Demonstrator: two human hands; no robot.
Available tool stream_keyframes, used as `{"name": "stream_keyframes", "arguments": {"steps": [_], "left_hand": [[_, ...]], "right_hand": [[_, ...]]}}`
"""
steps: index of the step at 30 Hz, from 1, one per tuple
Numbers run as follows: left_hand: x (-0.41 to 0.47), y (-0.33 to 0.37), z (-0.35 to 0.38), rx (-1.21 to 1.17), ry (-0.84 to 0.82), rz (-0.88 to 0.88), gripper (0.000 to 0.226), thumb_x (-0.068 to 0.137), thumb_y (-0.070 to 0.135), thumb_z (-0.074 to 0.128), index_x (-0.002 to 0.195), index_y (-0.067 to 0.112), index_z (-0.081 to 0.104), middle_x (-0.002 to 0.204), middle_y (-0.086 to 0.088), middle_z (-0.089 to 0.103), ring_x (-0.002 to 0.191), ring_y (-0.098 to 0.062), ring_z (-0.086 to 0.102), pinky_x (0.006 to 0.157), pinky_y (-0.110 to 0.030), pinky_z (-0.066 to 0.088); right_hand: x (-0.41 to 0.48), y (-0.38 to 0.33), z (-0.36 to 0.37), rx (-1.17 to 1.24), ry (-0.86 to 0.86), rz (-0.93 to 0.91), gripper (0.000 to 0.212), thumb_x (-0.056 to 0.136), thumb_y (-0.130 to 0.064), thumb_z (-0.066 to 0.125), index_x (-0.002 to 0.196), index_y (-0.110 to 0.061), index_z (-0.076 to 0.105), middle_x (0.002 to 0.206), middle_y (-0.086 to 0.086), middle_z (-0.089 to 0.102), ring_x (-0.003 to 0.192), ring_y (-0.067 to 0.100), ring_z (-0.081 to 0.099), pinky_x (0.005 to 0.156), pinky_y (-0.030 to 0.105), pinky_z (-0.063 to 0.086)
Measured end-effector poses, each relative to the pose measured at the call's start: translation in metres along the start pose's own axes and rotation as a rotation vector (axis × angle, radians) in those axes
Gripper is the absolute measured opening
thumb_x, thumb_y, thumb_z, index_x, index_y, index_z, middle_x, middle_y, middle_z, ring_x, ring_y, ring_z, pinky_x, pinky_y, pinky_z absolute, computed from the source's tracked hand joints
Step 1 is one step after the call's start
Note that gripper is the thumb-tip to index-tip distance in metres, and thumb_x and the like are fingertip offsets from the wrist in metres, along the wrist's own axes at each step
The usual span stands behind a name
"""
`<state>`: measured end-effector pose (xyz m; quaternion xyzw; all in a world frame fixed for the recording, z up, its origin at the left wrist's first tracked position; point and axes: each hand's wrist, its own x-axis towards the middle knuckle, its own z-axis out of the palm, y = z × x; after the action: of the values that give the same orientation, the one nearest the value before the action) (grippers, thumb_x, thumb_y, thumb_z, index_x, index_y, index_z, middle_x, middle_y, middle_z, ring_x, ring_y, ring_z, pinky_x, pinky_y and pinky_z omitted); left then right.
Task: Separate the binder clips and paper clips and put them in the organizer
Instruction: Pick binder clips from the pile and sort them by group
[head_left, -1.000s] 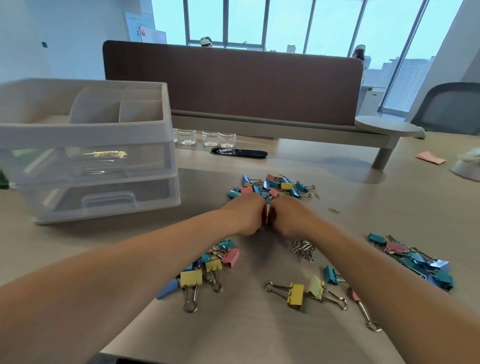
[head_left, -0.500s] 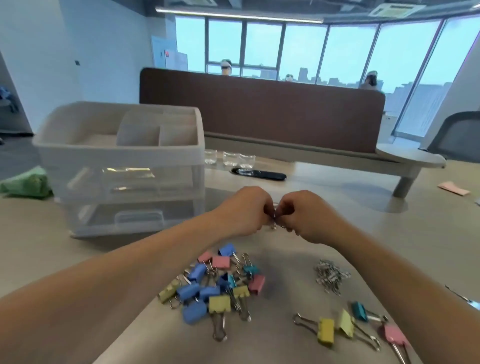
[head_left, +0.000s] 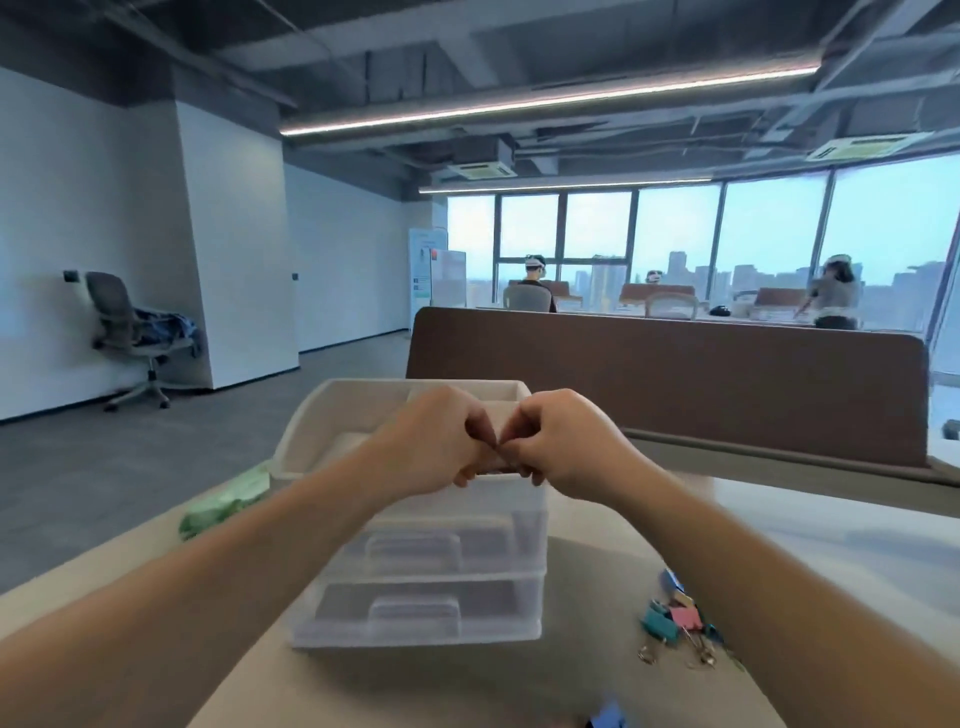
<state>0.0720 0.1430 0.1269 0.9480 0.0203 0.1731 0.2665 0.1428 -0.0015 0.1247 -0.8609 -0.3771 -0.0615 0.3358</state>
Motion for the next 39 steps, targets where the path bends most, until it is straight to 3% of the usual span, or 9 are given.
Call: {"name": "stream_keyframes", "arguments": {"steps": [4, 9, 12, 18, 23, 26, 29, 36, 39], "left_hand": [[0.005, -0.017, -0.023, 0.025, 0.008, -0.11, 0.011, 0.087, 0.017, 0.065, 0.083, 0.018, 0.075, 0.057, 0.006, 0.064, 0.041, 0.003, 0.054, 0.043, -0.005, 0.037], [0.006, -0.036, -0.032, 0.031, 0.034, -0.176, 0.013, 0.084, 0.02, 0.066, 0.084, 0.021, 0.079, 0.062, 0.008, 0.068, 0.049, 0.003, 0.055, 0.045, -0.004, 0.035], [0.007, -0.042, -0.036, 0.029, 0.051, -0.173, 0.015, 0.085, 0.017, 0.063, 0.083, 0.02, 0.078, 0.059, 0.01, 0.066, 0.05, 0.003, 0.057, 0.044, -0.003, 0.035], [-0.005, -0.039, -0.03, 0.029, 0.127, -0.1, 0.015, 0.09, 0.016, 0.061, 0.092, 0.016, 0.075, 0.069, 0.007, 0.066, 0.052, 0.002, 0.056, 0.047, -0.002, 0.037], [-0.014, -0.02, -0.017, -0.009, 0.189, 0.004, 0.014, 0.095, 0.025, 0.058, 0.088, 0.019, 0.069, 0.065, 0.007, 0.062, 0.053, -0.005, 0.057, 0.048, -0.007, 0.041], [-0.015, -0.006, 0.005, -0.063, 0.107, 0.051, 0.018, 0.095, 0.028, 0.06, 0.078, 0.023, 0.067, 0.064, 0.001, 0.068, 0.053, -0.01, 0.062, 0.058, -0.027, 0.056], [-0.02, 0.022, 0.036, -0.065, 0.014, 0.092, 0.018, 0.096, 0.03, 0.059, 0.079, 0.024, 0.066, 0.066, 0.003, 0.067, 0.056, -0.008, 0.062, 0.058, -0.023, 0.055], [-0.034, 0.087, 0.139, -0.046, -0.297, 0.207, 0.012, 0.093, 0.027, 0.061, 0.085, 0.02, 0.067, 0.07, 0.005, 0.066, 0.059, -0.01, 0.063, 0.064, -0.031, 0.057], [-0.037, 0.105, 0.178, -0.016, -0.418, 0.228, 0.009, 0.09, 0.028, 0.065, 0.091, 0.019, 0.067, 0.078, 0.004, 0.067, 0.062, -0.01, 0.064, 0.066, -0.031, 0.056]], "right_hand": [[0.033, -0.016, 0.022, 0.004, -0.008, 0.011, 0.022, 0.085, -0.011, 0.069, 0.067, -0.023, 0.065, 0.064, 0.0, 0.067, 0.057, 0.015, 0.063, 0.06, 0.03, 0.058], [0.055, -0.023, 0.043, -0.179, 0.005, 0.012, 0.017, 0.085, -0.017, 0.065, 0.071, -0.024, 0.071, 0.074, -0.003, 0.071, 0.085, 0.017, 0.065, 0.078, 0.033, 0.057], [0.063, -0.029, 0.043, -0.294, -0.05, -0.036, 0.017, 0.087, -0.019, 0.064, 0.083, -0.023, 0.079, 0.08, -0.003, 0.074, 0.09, 0.019, 0.066, 0.084, 0.034, 0.055], [0.047, -0.026, 0.041, -0.236, -0.079, -0.09, 0.022, 0.091, -0.014, 0.058, 0.094, -0.022, 0.079, 0.076, -0.005, 0.068, 0.078, 0.02, 0.066, 0.075, 0.033, 0.056], [0.008, -0.007, 0.017, -0.146, 0.014, -0.064, 0.013, 0.095, -0.022, 0.059, 0.09, -0.022, 0.072, 0.08, -0.008, 0.067, 0.073, 0.009, 0.062, 0.065, 0.019, 0.05], [-0.023, 0.012, 0.0, -0.168, -0.002, -0.008, 0.013, 0.095, -0.027, 0.061, 0.085, -0.025, 0.069, 0.075, -0.009, 0.065, 0.068, 0.01, 0.062, 0.063, 0.023, 0.052], [-0.057, 0.036, -0.017, -0.221, -0.023, 0.069, 0.013, 0.096, -0.029, 0.06, 0.088, -0.023, 0.068, 0.074, -0.01, 0.064, 0.066, 0.007, 0.059, 0.063, 0.022, 0.049], [-0.153, 0.119, -0.055, -0.312, -0.096, 0.307, 0.01, 0.088, -0.019, 0.068, 0.078, -0.019, 0.07, 0.066, -0.009, 0.061, 0.063, 0.011, 0.058, 0.062, 0.028, 0.048], [-0.186, 0.146, -0.067, -0.297, -0.153, 0.406, 0.01, 0.087, -0.015, 0.071, 0.078, -0.019, 0.069, 0.066, -0.008, 0.061, 0.061, 0.008, 0.056, 0.056, 0.016, 0.042]]}}
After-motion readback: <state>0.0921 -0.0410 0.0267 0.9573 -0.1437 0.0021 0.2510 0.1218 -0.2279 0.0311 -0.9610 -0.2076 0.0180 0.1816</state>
